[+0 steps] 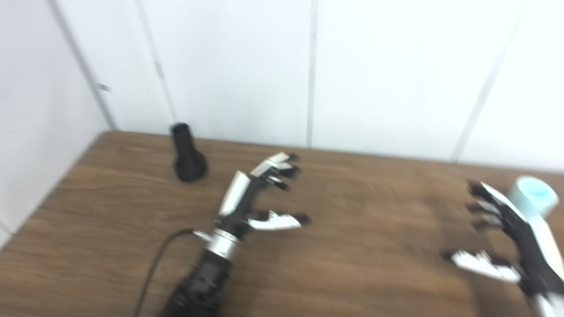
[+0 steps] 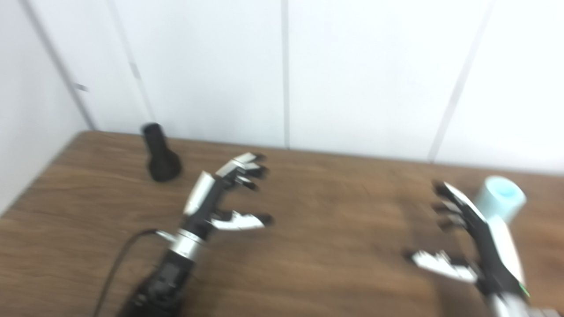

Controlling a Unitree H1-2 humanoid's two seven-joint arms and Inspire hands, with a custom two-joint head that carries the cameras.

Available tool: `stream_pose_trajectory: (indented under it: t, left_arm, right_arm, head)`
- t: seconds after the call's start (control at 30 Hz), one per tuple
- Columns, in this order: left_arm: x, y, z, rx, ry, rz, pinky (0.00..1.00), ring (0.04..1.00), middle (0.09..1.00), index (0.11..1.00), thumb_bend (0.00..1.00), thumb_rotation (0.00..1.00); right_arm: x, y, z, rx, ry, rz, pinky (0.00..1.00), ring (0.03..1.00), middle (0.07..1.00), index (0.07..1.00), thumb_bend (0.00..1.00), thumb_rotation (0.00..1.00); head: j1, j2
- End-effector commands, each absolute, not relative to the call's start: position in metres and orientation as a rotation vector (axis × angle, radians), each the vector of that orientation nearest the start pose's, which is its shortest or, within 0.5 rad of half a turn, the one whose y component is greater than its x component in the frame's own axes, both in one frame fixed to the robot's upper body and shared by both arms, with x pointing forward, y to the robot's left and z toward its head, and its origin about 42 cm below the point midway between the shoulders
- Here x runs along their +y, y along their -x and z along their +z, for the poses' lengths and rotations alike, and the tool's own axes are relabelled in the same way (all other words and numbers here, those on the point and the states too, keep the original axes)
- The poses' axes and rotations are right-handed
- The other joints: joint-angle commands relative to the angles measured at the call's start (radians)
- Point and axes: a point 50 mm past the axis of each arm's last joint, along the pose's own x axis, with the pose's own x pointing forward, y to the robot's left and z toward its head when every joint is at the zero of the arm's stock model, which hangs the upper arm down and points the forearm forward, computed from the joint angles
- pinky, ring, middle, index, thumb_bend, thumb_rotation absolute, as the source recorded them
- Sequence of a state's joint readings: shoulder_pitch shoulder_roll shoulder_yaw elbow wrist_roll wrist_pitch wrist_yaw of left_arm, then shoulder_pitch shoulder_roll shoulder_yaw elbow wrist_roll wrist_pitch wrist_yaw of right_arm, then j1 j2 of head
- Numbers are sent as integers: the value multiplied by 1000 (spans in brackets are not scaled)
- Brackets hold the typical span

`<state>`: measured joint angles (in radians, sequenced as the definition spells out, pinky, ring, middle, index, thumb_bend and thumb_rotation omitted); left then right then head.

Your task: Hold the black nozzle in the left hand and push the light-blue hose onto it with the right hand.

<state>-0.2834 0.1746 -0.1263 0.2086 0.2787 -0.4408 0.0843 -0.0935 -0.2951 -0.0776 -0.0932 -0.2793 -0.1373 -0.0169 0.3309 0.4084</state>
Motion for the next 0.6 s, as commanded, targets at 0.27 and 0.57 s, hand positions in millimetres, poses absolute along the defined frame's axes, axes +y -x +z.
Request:
stream_pose_trajectory:
  t: [0.27,0.57]
  left_arm:
    - [202,-369,149,-561,-427,-117,572,709,718,782,799,310]
    - [234,-372,173,-658,-488,113,586,699,722,750,715,206]
  right_arm:
    - [-318,-319,187,-444,559,-40,538,706,827,842,759,45]
    - [-319,-322,186,-443,558,-46,527,701,827,844,756,27]
  head:
    - [26,-22]
    - [26,-23]
